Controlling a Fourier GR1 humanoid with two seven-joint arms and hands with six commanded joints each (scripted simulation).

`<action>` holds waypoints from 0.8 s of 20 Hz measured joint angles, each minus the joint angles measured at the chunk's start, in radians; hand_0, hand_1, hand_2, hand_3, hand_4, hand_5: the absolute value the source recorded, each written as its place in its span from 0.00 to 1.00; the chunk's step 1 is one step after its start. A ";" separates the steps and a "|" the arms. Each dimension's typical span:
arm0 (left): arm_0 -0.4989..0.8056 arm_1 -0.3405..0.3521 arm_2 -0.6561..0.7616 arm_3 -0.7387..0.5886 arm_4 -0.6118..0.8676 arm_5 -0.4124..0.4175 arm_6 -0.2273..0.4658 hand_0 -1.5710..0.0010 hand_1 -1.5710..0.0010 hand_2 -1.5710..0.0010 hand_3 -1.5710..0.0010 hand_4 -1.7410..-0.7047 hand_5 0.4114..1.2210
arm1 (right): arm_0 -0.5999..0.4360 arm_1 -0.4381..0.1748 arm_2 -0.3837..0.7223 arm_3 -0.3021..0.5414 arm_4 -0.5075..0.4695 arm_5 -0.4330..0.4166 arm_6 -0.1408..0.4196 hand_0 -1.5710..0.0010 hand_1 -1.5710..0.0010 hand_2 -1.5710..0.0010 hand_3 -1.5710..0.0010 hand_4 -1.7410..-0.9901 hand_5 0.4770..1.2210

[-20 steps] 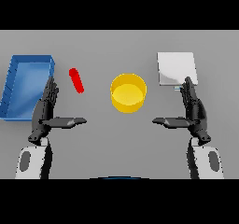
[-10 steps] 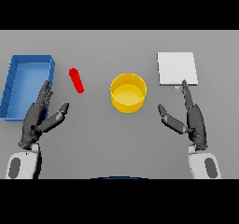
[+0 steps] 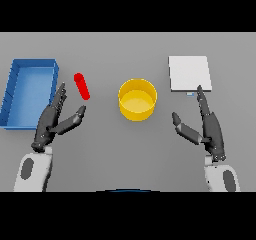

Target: Pick up the red beaker and tilt it to pour out 1 green nut into yellow bowl. Pick up the yellow bowl and place it on the metallic measuring scale.

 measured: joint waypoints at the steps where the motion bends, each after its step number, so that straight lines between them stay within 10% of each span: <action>1: -0.038 -0.006 0.001 0.044 -0.015 0.012 -0.007 1.00 1.00 1.00 1.00 0.50 0.26 | 0.007 0.001 0.000 -0.006 -0.003 0.002 -0.005 1.00 1.00 1.00 1.00 0.65 0.21; 16: -0.345 -0.004 0.070 0.438 -0.043 0.033 -0.095 1.00 1.00 1.00 1.00 0.43 0.34 | 0.000 0.003 -0.004 0.000 -0.016 0.010 -0.011 1.00 1.00 1.00 1.00 0.63 0.23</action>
